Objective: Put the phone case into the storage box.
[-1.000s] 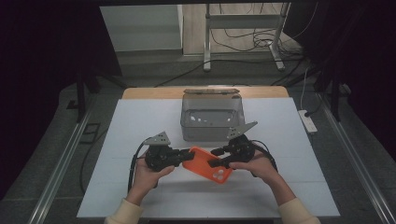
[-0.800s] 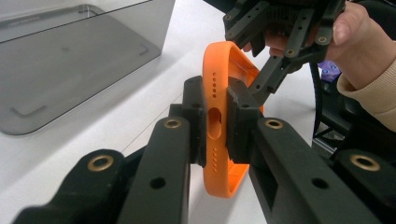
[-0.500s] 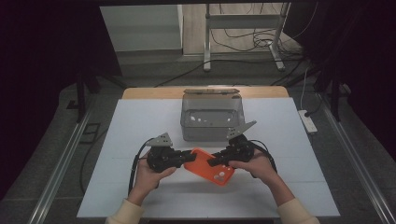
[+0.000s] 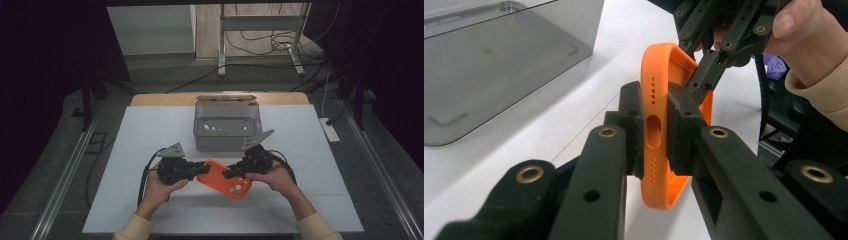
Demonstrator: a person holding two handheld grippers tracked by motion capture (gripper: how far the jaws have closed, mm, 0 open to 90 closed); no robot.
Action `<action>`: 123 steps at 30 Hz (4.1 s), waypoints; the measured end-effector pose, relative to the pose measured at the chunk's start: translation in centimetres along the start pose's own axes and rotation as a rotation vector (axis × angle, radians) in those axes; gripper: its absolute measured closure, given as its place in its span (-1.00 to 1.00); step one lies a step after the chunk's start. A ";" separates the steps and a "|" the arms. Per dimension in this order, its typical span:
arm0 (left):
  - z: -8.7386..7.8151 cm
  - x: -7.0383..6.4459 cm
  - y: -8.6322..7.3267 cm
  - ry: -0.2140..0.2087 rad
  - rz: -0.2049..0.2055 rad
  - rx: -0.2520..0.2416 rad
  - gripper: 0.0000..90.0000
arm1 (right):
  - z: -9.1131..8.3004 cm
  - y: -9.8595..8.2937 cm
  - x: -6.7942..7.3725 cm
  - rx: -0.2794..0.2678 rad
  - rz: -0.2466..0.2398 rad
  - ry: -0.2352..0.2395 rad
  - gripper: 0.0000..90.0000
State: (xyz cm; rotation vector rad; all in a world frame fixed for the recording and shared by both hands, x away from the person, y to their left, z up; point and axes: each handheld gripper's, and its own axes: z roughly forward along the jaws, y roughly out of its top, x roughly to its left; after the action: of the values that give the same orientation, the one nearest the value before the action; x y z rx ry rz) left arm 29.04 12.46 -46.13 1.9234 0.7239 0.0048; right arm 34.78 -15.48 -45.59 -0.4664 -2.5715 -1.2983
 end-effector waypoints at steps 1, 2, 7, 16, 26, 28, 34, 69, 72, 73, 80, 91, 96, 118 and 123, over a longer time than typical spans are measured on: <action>0.0 0.0 0.0 0.001 0.000 0.000 0.77 | 0.0 0.0 0.0 0.000 -0.003 0.001 0.73; 0.0 0.0 0.0 0.004 0.001 0.002 0.76 | 0.0 0.0 0.0 0.001 -0.001 0.001 0.74; 0.1 0.1 -0.1 0.012 -0.002 0.001 0.72 | 0.0 0.1 0.2 0.001 -0.014 -0.002 0.76; 0.1 0.2 -0.2 0.019 -0.003 -0.003 0.63 | -0.3 0.2 0.2 -0.008 -0.017 -0.016 0.77; 0.0 0.2 -0.2 0.066 0.007 -0.030 -0.04 | -0.6 0.2 0.3 -0.005 -0.009 -0.040 0.77; 0.0 0.0 -0.2 0.093 0.010 -0.029 -0.18 | -0.7 0.3 0.4 -0.001 -0.012 -0.050 0.77; -0.3 0.1 -0.3 0.161 0.002 -0.025 -0.43 | -0.8 0.4 0.6 0.004 -0.014 -0.071 0.77; -2.6 0.5 -3.3 0.333 0.019 0.023 -0.68 | -1.4 1.0 1.2 0.009 -0.033 -0.198 0.77; -2.9 0.6 -3.7 0.344 0.019 0.028 -0.68 | -1.5 1.0 1.3 0.010 -0.036 -0.202 0.77; -3.0 0.6 -3.9 0.348 0.020 0.030 -0.68 | -1.5 1.1 1.3 0.011 -0.033 -0.204 0.77; -3.4 1.0 -5.1 0.379 0.004 0.043 -0.67 | -1.6 1.2 1.2 0.007 -0.032 -0.218 0.77; -3.9 1.2 -6.1 0.408 -0.012 0.040 -0.67 | -2.0 1.3 1.3 0.000 -0.030 -0.236 0.77; -4.0 1.4 -6.5 0.409 -0.019 0.040 -0.67 | -2.1 1.4 1.4 0.003 -0.033 -0.249 0.77; -4.2 1.7 -6.9 0.411 -0.021 0.046 -0.65 | -2.8 1.6 1.4 -0.015 -0.012 -0.280 0.77; -4.4 1.8 -7.0 0.412 -0.024 0.044 -0.64 | -3.0 1.6 1.3 -0.024 -0.007 -0.287 0.77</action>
State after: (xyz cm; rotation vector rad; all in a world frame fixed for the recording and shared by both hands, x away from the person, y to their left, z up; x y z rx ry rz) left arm 25.73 18.96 -50.41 1.9776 1.0252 0.3826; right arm 34.34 -16.76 -42.22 -0.6942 -2.7907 -1.3527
